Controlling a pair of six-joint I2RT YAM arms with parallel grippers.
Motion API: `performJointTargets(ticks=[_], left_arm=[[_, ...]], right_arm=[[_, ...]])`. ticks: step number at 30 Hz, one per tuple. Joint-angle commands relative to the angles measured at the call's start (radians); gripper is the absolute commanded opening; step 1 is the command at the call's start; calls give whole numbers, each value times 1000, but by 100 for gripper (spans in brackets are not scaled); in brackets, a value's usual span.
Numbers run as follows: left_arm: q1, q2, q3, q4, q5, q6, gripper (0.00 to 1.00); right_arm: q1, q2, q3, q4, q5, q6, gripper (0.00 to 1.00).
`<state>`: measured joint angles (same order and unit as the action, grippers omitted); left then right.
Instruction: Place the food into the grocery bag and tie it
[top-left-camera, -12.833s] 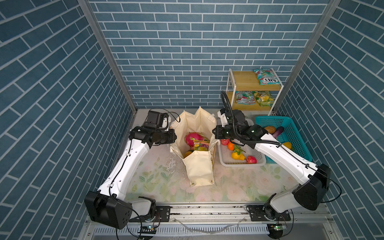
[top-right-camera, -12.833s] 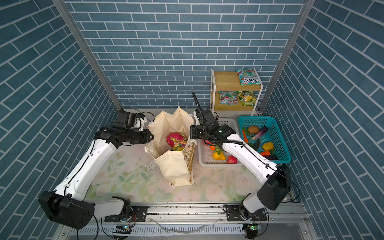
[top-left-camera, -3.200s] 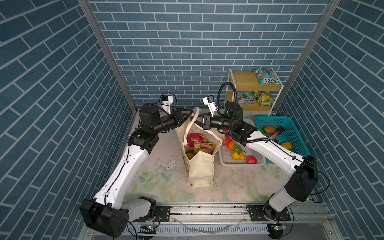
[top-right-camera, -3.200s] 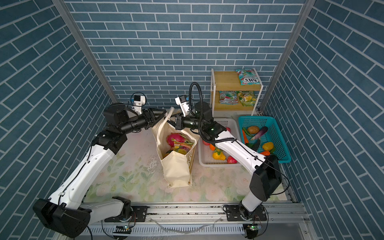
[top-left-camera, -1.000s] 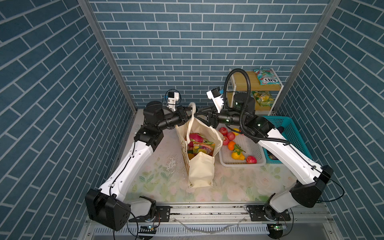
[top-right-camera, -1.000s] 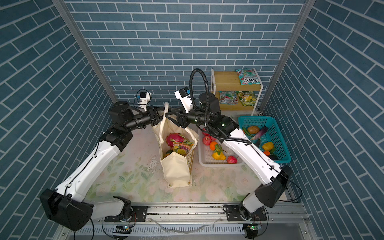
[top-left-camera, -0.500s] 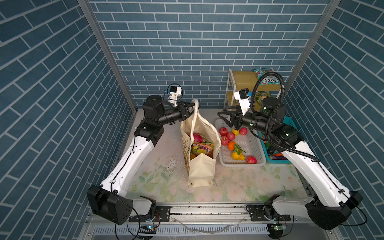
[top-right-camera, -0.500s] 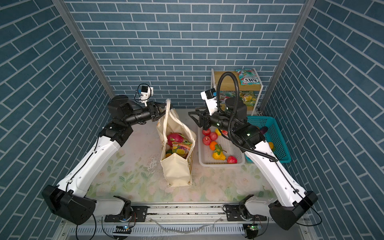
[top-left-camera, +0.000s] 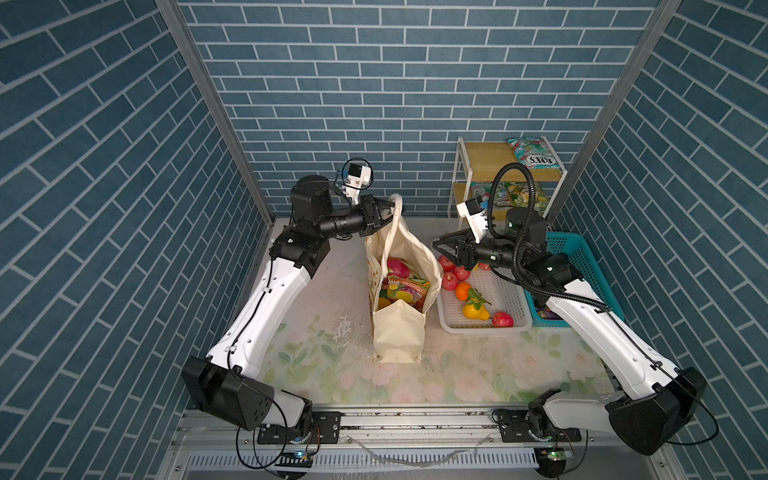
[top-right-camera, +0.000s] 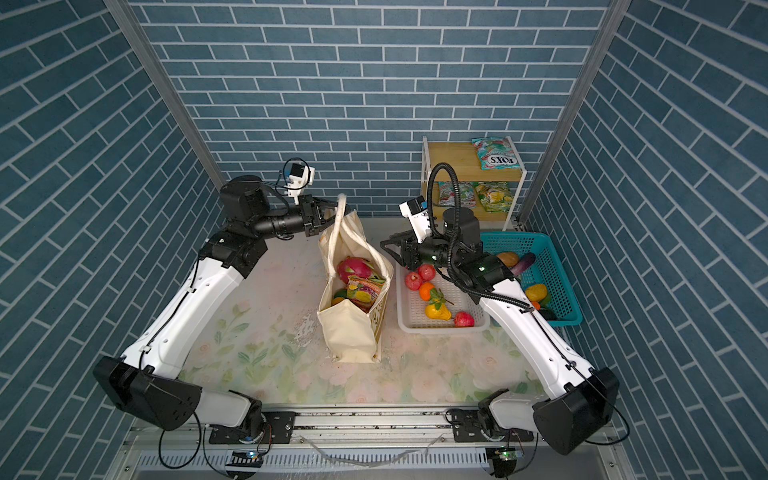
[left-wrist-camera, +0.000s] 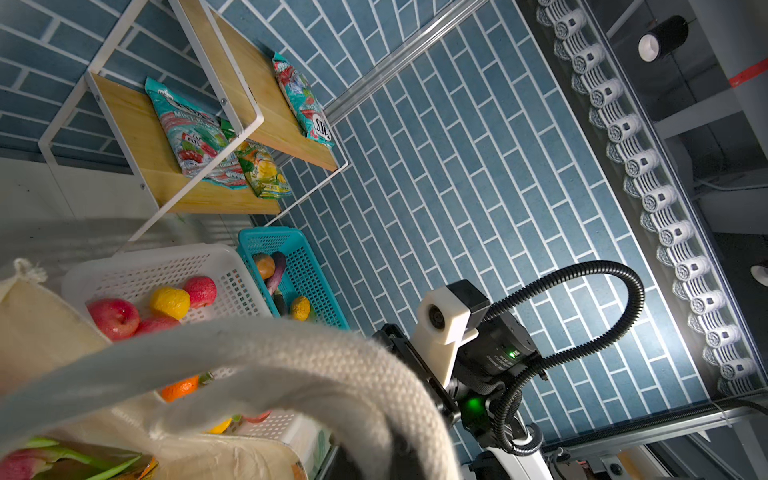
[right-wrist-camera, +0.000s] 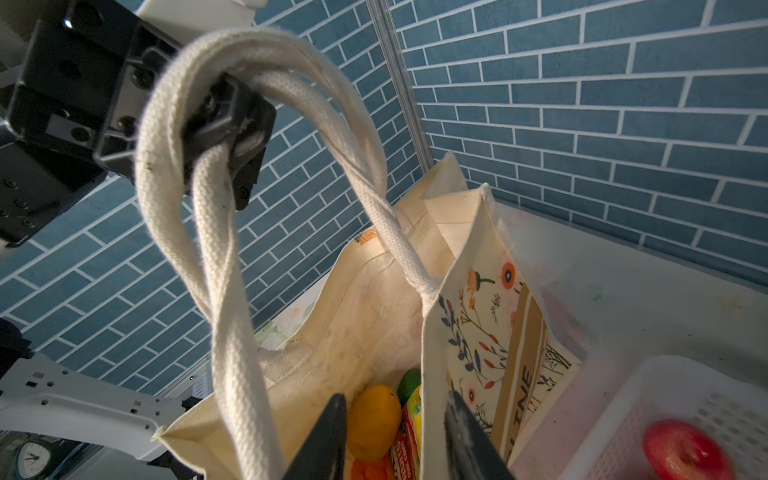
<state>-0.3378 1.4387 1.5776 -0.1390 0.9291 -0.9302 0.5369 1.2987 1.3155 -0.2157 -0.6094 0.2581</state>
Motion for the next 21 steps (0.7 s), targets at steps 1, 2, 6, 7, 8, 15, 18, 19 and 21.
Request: performJointTargets(ticks=[1, 2, 6, 7, 8, 15, 18, 19, 21], left_arm=[[3, -10, 58, 41, 49, 37, 0], [3, -6, 59, 37, 53, 36, 0], [3, 10, 67, 32, 62, 33, 0], [3, 14, 68, 31, 65, 33, 0], [3, 16, 68, 32, 65, 32, 0], [3, 43, 69, 14, 59, 34, 0], [3, 47, 57, 11, 48, 36, 0], [3, 48, 51, 12, 43, 35, 0], [3, 50, 40, 18, 32, 36, 0]], right_arm=[[-5, 11, -35, 101, -82, 29, 39], [-5, 15, -43, 115, -97, 37, 38], [-5, 41, -79, 213, -170, 95, 36], [-5, 47, -89, 246, -191, 115, 36], [-4, 53, -98, 274, -208, 133, 35], [21, 97, -155, 484, -293, 258, 35], [43, 118, -169, 576, -314, 311, 35], [50, 125, -175, 613, -317, 330, 35], [68, 142, -182, 688, -322, 372, 35]])
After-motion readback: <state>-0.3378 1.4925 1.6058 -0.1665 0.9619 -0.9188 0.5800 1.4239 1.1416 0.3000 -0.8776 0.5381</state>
